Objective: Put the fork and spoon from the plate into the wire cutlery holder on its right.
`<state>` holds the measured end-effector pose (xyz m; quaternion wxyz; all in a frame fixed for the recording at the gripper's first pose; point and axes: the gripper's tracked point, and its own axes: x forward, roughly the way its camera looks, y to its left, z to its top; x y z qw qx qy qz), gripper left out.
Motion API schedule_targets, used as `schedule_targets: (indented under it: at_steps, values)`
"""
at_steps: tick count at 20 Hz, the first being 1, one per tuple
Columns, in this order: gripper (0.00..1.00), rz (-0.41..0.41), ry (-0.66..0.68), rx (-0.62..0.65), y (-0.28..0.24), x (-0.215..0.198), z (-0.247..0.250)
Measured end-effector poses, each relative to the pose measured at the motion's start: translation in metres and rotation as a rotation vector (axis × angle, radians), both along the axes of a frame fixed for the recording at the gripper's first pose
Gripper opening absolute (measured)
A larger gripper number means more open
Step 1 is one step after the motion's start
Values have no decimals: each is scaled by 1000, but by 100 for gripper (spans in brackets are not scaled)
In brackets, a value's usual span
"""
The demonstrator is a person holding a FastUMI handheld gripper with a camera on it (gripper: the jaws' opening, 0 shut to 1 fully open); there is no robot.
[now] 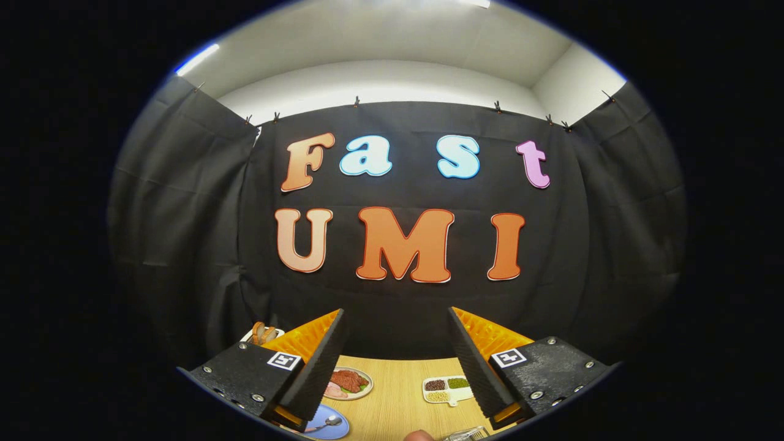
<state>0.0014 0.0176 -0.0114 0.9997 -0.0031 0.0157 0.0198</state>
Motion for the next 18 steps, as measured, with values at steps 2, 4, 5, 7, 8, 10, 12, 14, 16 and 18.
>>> schedule_targets:
  at_steps: [2, 4, 5, 7, 8, 10, 12, 14, 16, 18]
  values:
    - [97, 9, 29, -19, 6, 0, -15]
    - [97, 21, 69, -31, 12, -1, -31]
    - [97, 30, 91, -33, 17, -2, -39]
    - [97, 44, 134, -36, 26, -3, -55]
    - [97, 50, 150, -37, 30, -5, -60]
    - [97, 64, 180, -37, 40, -6, -72]
    - [97, 83, 220, -38, 51, -8, -85]
    - [97, 103, 277, -30, 62, -10, -103]
    - [97, 119, 347, -11, 75, -13, -123]
    - [97, 135, 426, 6, 86, -16, -145]
